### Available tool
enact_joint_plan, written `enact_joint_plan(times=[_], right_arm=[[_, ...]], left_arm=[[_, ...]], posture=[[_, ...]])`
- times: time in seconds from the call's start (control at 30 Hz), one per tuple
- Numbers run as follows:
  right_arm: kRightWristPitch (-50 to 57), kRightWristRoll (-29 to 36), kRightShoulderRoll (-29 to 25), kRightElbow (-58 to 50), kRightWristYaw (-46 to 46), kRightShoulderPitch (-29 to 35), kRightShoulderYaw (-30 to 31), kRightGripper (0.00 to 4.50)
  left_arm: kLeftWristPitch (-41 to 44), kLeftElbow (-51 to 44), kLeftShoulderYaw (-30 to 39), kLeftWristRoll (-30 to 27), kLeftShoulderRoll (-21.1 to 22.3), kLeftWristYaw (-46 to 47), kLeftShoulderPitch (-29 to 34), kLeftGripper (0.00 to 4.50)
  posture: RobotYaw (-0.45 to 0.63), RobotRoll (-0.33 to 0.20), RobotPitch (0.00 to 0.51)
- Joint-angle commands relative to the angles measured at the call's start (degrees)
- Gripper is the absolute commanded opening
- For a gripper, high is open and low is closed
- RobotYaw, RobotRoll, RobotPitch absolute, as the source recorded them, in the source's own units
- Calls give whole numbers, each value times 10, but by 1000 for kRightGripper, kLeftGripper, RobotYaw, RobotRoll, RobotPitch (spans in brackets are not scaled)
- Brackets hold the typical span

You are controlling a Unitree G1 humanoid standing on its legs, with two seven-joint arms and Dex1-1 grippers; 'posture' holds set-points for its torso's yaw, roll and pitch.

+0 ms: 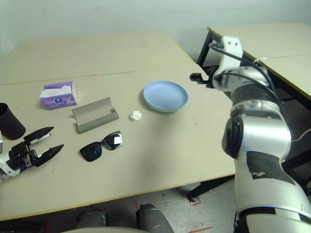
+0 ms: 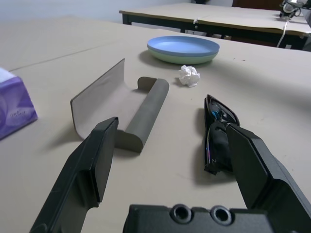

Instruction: Organize and tidy the items on the table.

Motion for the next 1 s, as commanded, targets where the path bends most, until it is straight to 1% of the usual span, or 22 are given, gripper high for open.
enact_joint_plan(times=[0.03, 0.07, 0.1, 0.17, 0.23, 0.3, 0.4, 0.47, 0.57, 0.7, 0.9, 1.0], right_arm=[[59, 81, -16, -312, 45, 206, -34, 4453], [45, 89, -6, -374, 35, 272, -49, 4453], [26, 89, 7, -412, 19, 321, -57, 4453], [-25, 70, 34, -455, -14, 400, -51, 4453], [-73, 57, 71, -471, -46, 451, -38, 4453], [-105, 54, 110, -467, -75, 471, -27, 4453], [-148, 47, 156, -438, -98, 458, -8, 4453], [-170, 43, 172, -415, -103, 441, 5, 4453], [-218, 23, 190, -347, -100, 397, 39, 4453], [-272, 2, 209, -262, -96, 351, 71, 4453], [-332, -16, 247, -156, -83, 306, 111, 4453], [-353, -28, 265, -120, -80, 292, 130, 4453]], left_arm=[[16, -22, -6, 5, 3, 10, 6, 4500], [20, -26, -7, 4, 4, 12, 6, 4500], [23, -30, -9, 4, 4, 15, 5, 4500], [31, -38, -11, 5, 6, 21, 3, 4500], [41, -47, -13, 5, 9, 27, -1, 4500], [51, -58, -13, 4, 14, 34, -5, 4500], [64, -72, -9, 1, 20, 40, -7, 4500], [68, -76, -8, 1, 21, 43, -7, 4500], [77, -91, -7, -1, 24, 50, -3, 4500], [86, -108, -6, -1, 23, 61, 2, 4500], [87, -112, -2, 6, 24, 77, 9, 4500], [83, -104, 0, 10, 26, 80, 8, 4500]], posture=[[-57, 0, 64], [-59, 0, 65], [-59, 0, 65], [-58, 0, 66], [-58, 0, 63], [-55, 0, 61], [-51, 0, 56], [-45, 0, 51], [-39, 0, 48], [-27, 0, 45], [-16, 0, 45], [-16, 0, 45]])
